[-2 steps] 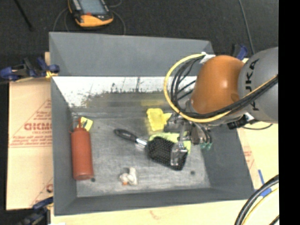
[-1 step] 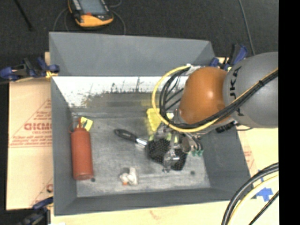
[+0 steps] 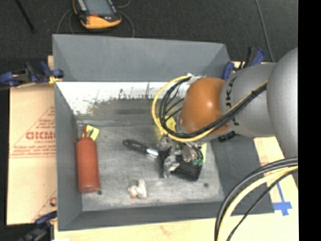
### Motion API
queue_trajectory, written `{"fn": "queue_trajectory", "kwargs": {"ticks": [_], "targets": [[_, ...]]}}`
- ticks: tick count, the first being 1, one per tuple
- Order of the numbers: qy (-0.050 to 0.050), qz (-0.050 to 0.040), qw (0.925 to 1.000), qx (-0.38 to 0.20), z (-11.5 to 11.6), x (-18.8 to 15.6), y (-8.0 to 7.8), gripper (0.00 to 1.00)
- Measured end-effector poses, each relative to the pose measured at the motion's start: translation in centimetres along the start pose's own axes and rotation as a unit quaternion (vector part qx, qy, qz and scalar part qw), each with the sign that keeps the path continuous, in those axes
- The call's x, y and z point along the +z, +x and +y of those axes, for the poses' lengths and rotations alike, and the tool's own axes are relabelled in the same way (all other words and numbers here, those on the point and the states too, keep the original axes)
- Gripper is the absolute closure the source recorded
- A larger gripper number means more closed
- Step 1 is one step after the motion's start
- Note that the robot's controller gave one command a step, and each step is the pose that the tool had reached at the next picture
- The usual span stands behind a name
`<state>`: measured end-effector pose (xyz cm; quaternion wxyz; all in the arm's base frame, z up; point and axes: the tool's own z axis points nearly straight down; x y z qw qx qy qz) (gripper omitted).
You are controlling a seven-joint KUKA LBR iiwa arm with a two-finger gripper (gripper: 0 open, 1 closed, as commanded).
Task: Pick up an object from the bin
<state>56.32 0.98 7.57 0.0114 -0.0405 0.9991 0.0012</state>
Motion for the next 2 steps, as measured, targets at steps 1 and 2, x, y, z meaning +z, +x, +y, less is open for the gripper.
{"fn": "queue_trajectory", "kwargs": {"ticks": [1, 2], "targets": [[0.0, 0.0, 1.0, 0.0, 0.0, 0.0, 0.0, 1.0], [0.001, 0.009, 0.9997, 0.022, 0.7, -14.5, -0.7, 1.0]]}}
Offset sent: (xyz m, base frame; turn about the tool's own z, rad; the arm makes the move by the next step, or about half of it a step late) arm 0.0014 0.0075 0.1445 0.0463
